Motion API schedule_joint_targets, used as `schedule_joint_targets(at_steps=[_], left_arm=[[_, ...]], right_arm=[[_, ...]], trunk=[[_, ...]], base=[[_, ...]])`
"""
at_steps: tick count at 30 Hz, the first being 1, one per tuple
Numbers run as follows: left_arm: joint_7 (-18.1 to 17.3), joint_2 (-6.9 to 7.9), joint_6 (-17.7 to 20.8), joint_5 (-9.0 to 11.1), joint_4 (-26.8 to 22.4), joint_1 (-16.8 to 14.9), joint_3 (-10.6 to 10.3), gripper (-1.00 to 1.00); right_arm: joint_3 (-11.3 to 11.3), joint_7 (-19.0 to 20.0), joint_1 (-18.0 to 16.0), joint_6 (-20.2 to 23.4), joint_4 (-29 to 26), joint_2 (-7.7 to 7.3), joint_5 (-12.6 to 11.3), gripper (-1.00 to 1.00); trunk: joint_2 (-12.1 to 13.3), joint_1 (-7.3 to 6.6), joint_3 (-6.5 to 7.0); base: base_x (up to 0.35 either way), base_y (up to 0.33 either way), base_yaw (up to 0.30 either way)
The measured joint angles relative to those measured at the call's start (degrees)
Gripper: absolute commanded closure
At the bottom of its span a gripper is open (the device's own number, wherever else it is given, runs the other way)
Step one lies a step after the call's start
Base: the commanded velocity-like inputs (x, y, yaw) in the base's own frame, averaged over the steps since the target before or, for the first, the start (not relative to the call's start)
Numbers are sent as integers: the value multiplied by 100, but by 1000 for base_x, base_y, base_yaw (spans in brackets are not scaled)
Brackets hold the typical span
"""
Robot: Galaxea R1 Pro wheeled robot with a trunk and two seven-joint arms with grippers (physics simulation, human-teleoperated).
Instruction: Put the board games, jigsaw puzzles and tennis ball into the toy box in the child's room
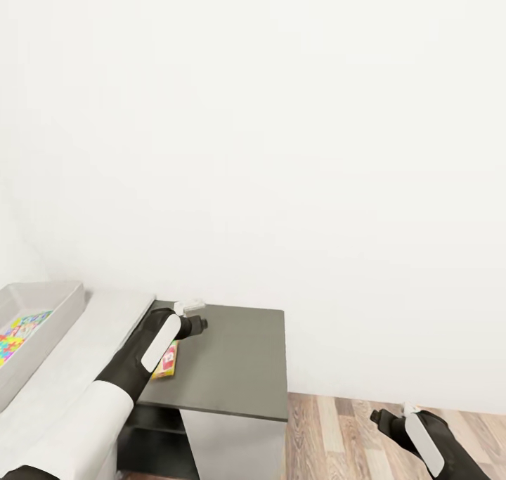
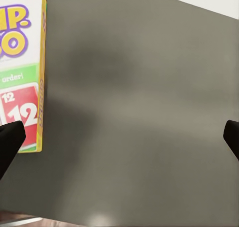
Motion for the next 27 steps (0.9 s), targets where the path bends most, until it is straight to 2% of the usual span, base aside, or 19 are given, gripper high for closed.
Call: schedule_joint_targets(at_steps=[6,16,27], left_arm=[[0,-1,-3,0,0,0,0,-100],[-1,-6,-2,0,-6,0,-6,-100],[-1,-32,6,-1,-9,0,-9,-100]], right_arm=[[0,0,0,-145,171,9,157,-100],[0,-1,0,-167,210,13,185,-100],[-7,-1,0,-163,208,13,180,-100]], trunk=[[-1,-2,0],[0,0,0],[0,0,0]], base=[[93,36,0],[125,50,0],[6,-118,0]])
